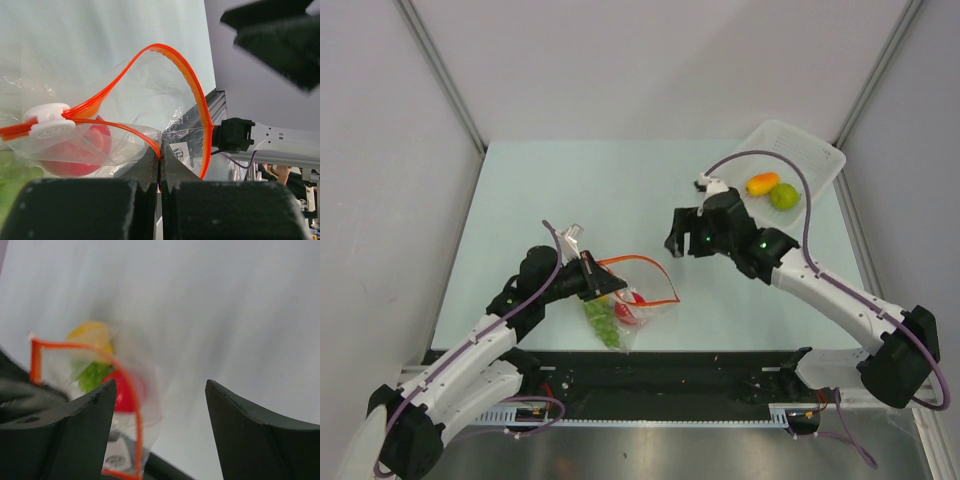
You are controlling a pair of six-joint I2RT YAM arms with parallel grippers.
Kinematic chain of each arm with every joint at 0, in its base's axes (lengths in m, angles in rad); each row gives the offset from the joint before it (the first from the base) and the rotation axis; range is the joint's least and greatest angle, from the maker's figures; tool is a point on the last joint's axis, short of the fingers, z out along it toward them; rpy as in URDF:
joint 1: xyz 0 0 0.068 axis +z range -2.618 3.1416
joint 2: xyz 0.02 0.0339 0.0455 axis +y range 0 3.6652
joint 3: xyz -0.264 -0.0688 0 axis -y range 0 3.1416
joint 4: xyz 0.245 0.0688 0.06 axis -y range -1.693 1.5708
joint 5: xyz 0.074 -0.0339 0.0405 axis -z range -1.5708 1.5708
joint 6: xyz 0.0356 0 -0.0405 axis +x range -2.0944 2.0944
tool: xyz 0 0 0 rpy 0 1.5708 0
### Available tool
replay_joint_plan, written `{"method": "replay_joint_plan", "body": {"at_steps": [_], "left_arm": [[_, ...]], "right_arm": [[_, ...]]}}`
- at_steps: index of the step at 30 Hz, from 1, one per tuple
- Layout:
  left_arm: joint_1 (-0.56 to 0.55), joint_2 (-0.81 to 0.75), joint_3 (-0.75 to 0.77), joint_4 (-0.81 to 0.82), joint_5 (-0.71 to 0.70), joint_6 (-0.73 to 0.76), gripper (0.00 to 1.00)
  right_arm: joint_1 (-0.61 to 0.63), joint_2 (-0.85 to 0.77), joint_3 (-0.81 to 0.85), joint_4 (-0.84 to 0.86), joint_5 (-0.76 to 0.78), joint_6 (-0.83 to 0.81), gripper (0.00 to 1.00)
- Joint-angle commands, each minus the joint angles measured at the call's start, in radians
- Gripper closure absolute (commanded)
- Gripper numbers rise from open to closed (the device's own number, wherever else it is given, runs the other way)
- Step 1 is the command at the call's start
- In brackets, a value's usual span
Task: Open the zip-top bag and remove the fake food
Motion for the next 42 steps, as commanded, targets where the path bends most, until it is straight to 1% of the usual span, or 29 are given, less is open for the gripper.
{"method": "replay_joint_plan", "body": {"at_steps": [1,2,5,7,8,10,13,14,16,17,20,27,31,35,39,42], "left_arm": [[0.001,-0.005,0.041,0.022,0.014,0.033,1.0],[0.001,-0.01,0.041,0.021,0.011,0.033,1.0],[0.001,-0.028,0.036,0.019,0.0,0.033,1.0],[0.001,-0.036,0.032,0.016,-0.006,0.033,1.0],[0.001,-0.039,0.026,0.014,-0.008,0.033,1.0],[0.003,-0.051,0.021,0.013,-0.012,0.033,1.0],[0.001,-0.05,0.019,0.007,-0.014,0.039,1.0],[0.001,-0.048,0.024,0.004,-0.014,0.045,1.0],[0.001,-0.048,0.026,-0.002,-0.018,0.05,1.0],[0.001,-0.045,0.032,-0.007,-0.023,0.057,1.0],[0.001,-0.013,0.052,-0.044,-0.026,0.08,1.0],[0.001,0.07,0.088,-0.056,0.017,0.087,1.0],[0.001,0.041,0.07,-0.041,0.009,0.076,1.0],[0.001,0.004,0.079,-0.07,-0.009,0.079,1.0],[0.001,-0.008,0.115,-0.125,-0.031,0.111,1.0],[0.001,-0.016,0.113,-0.124,-0.034,0.111,1.0]], "right_arm": [[0.149,-0.058,-0.004,-0.018,0.022,0.054,0.26],[0.213,-0.063,-0.004,-0.012,0.028,0.057,0.28],[0.304,-0.063,0.004,0.016,0.051,0.071,0.33],[0.333,-0.049,0.004,0.051,0.039,0.076,0.35],[0.347,-0.04,0.002,0.059,0.034,0.077,0.38],[0.353,-0.009,0.005,0.088,0.011,0.088,0.41],[0.358,0.021,0.007,0.126,-0.024,0.097,0.48],[0.359,0.038,0.005,0.137,-0.027,0.097,0.52],[0.361,0.061,0.007,0.155,-0.03,0.1,0.55],[0.361,0.086,0.019,0.156,-0.033,0.097,0.58],[0.362,0.118,0.031,0.146,-0.027,0.094,0.63],[0.364,0.169,-0.002,0.176,-0.013,0.128,0.64],[0.365,0.193,-0.01,0.165,-0.009,0.12,0.64],[0.365,0.201,-0.006,0.16,-0.032,0.116,0.64],[0.366,0.209,-0.016,0.192,-0.052,0.12,0.65],[0.369,0.238,-0.009,0.2,-0.053,0.111,0.65]]}}
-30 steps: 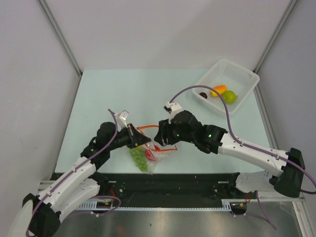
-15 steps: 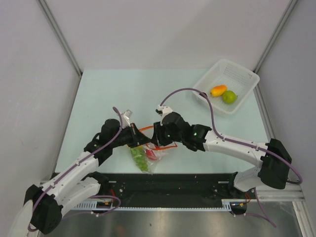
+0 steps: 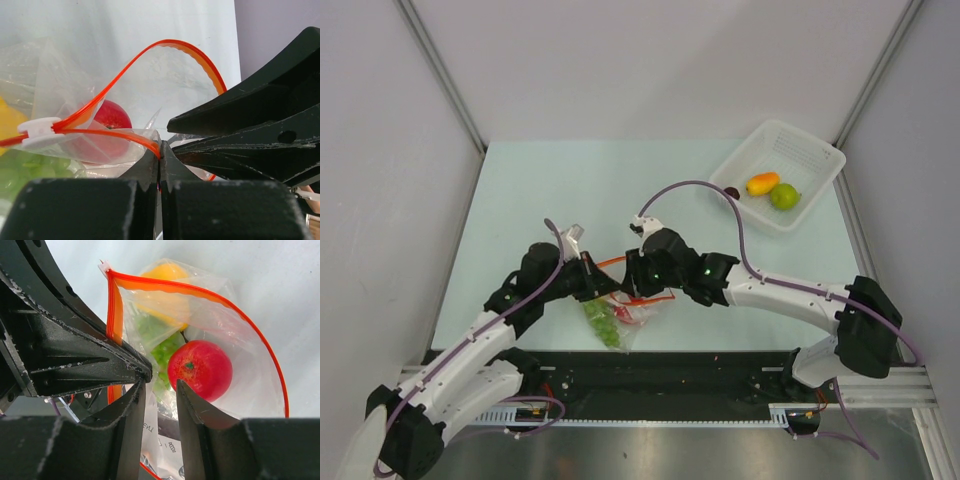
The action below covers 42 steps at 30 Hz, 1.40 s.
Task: Open the zip-top bag and remove the fake food
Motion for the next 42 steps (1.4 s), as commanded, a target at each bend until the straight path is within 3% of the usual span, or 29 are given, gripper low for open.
{"method": "replay_joint_plan", "body": {"at_steps": [1,6,15,24,35,40,42], "left_arm": [[0.001,-0.029,0.05,0.027,0.004,0.016,1.0],[0.001,-0.037,0.042,0.029,0.011,0.01,1.0],[0.001,-0.052,0.053,0.029,0.027,0.004,1.0],[0.001,-0.058,0.047,0.046,0.032,-0.018,1.0],[0.001,-0.093,-0.007,0.069,0.037,-0.05,1.0],[0.003,-0.116,-0.024,0.047,0.023,-0.05,1.0],[0.001,-0.121,-0.025,0.047,0.023,-0.052,1.0]], "right_arm": [[0.007,0.053,0.006,0.026,0.001,-0.019,0.64],[-0.004,0.132,0.055,-0.043,0.054,-0.079,0.59],[-0.041,0.192,0.079,-0.138,-0.069,-0.139,0.45],[0.008,0.225,0.052,-0.073,-0.126,-0.142,0.22],[0.016,0.343,0.072,0.012,-0.108,-0.18,0.14],[0.018,0.315,0.051,0.068,-0.106,-0.19,0.13],[0.018,0.303,0.045,0.085,-0.098,-0.194,0.08]]}}
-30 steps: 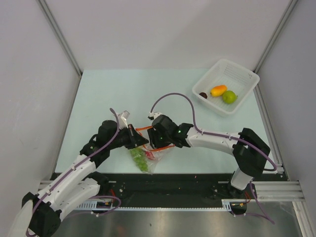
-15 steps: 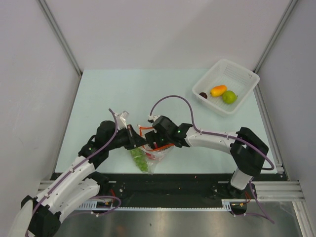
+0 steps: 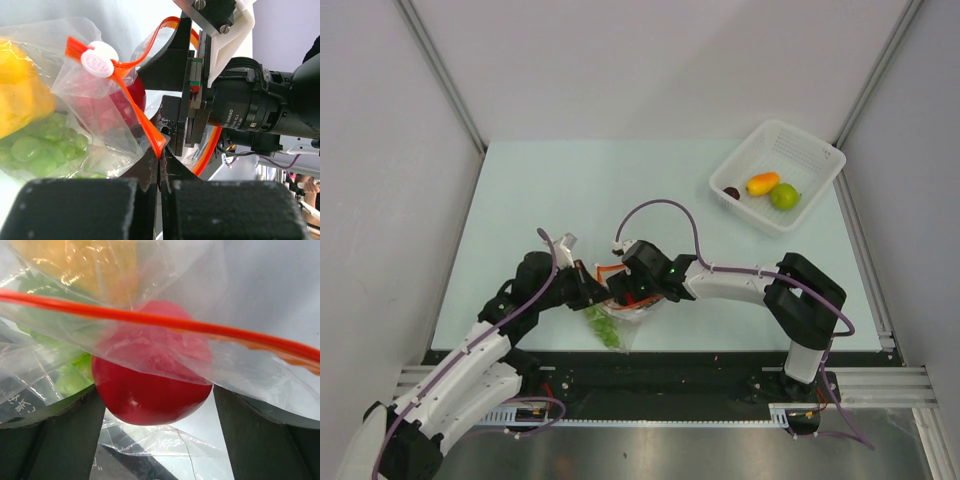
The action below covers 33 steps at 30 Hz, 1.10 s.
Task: Open the zip-top bag and remove the fake food
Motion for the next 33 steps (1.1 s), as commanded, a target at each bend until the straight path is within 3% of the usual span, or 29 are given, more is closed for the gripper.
{"method": "replay_joint_plan", "body": {"at_steps": [1,19,28,33], "left_arm": [[-0.008,-0.029,0.02,0.144,0.061,-0.046,1.0],[-0.01,-0.055,0.02,0.11,0.051,-0.04,1.0],[-0.008,-0.052,0.025,0.105,0.053,-0.038,1.0],[-0.01,-0.062,0.031,0.09,0.048,-0.034,1.0]], "right_arm": [[0.034,-0.015,0.0,0.133,-0.015,-0.034,0.06],[0.013,-0.021,0.032,0.228,-0.003,0.012,0.06],[0.014,0.018,0.041,0.246,-0.003,0.003,0.24],[0.017,0.037,0.054,0.219,0.012,0.01,0.43]]}}
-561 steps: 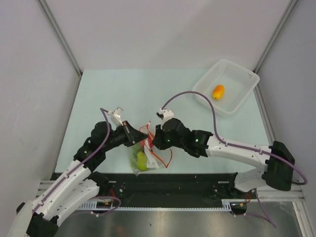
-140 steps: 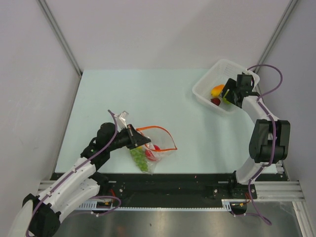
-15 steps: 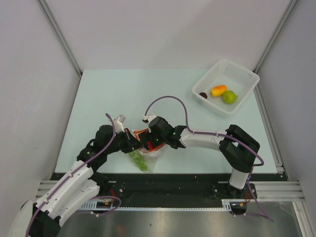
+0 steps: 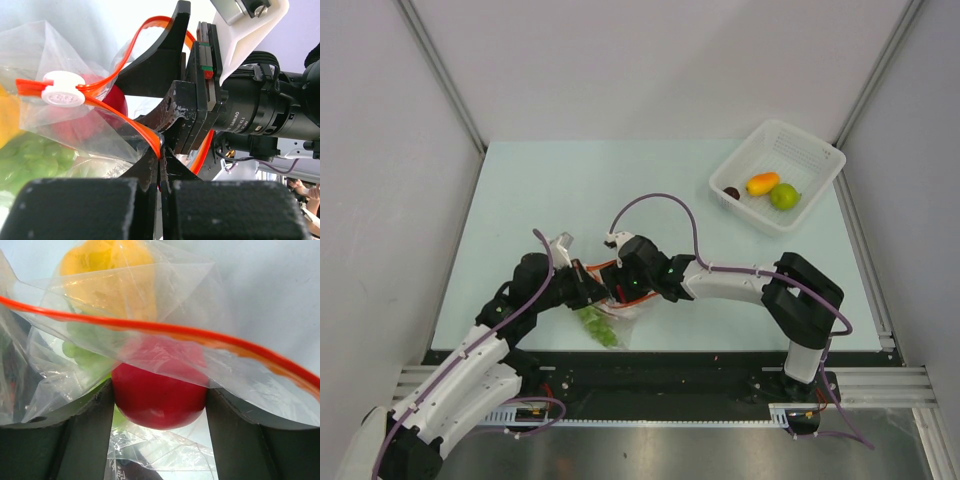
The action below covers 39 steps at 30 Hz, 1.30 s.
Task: Open the zip-top bag and remove the fake food
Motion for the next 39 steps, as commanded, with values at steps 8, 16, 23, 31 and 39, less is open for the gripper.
{"method": "replay_joint_plan", "body": {"at_steps": [8,16,23,31,39], "left_arm": [[-0.011,-0.034,0.025,0.076,0.042,-0.028,1.0],[-0.012,-0.029,0.028,0.074,0.037,-0.028,1.0],[-0.012,-0.061,0.031,0.05,-0.001,-0.029,1.0],[-0.012,-0.066,0.03,0.053,-0.014,-0.034,1.0],[-0.012,-0.069,0.031,0.042,-0.004,-0.029,1.0]], "right_arm": [[0.019,-0.091,0.066,-0.033,0.074,-0.019,0.79],[0.006,-0.241,0.095,-0.08,0.068,-0.012,0.83],[-0.056,-0.365,0.066,-0.082,-0.017,0.039,0.83],[-0.136,-0.478,0.028,-0.039,-0.126,0.083,0.83],[-0.294,-0.519,0.101,-0.146,-0.013,-0.024,0.82]]}}
